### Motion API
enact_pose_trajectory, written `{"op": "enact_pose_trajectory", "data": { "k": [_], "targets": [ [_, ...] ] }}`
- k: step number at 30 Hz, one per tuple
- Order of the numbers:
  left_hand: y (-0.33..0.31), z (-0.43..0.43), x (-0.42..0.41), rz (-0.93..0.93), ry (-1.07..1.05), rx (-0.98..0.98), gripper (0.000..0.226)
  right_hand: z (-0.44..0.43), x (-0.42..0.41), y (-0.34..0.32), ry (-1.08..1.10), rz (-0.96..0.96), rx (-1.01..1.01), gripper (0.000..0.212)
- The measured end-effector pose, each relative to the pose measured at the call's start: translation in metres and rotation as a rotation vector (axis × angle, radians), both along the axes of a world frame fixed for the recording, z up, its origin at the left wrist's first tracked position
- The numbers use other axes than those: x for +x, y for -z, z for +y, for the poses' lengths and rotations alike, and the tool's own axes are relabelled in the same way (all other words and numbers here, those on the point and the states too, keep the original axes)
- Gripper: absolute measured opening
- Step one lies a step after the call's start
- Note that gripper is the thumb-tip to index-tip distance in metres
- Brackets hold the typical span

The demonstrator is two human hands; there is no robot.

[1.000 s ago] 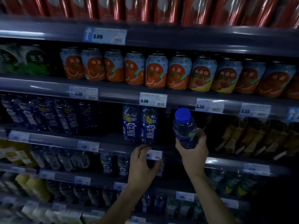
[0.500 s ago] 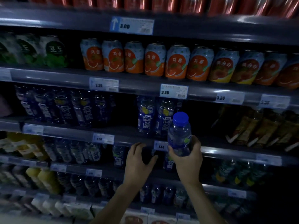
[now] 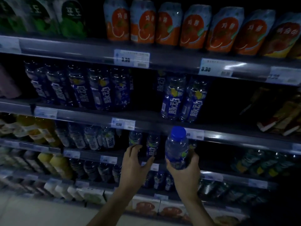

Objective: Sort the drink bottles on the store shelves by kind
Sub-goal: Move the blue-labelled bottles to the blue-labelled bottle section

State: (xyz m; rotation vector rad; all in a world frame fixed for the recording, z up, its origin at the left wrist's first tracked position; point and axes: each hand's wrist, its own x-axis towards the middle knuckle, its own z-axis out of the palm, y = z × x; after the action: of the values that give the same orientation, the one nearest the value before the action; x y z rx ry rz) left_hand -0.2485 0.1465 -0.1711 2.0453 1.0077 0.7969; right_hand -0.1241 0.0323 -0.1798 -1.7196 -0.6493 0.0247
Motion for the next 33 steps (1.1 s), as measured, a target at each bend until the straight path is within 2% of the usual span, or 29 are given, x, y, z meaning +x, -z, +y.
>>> {"op": "enact_pose_trajectory", "data": {
  "k": [13, 33],
  "targets": [
    [0.088, 0.038, -0.006, 0.040, -0.039, -0.049, 0.058, 0.028, 0.005, 0.104, 0.106, 0.154, -0.141, 0.071],
    [0.147, 0.103, 0.025, -0.059, -0.103, -0.034, 0.052, 0.093, 0.068, 0.147, 0.164, 0.116, 0.045, 0.067]
  ]
}}
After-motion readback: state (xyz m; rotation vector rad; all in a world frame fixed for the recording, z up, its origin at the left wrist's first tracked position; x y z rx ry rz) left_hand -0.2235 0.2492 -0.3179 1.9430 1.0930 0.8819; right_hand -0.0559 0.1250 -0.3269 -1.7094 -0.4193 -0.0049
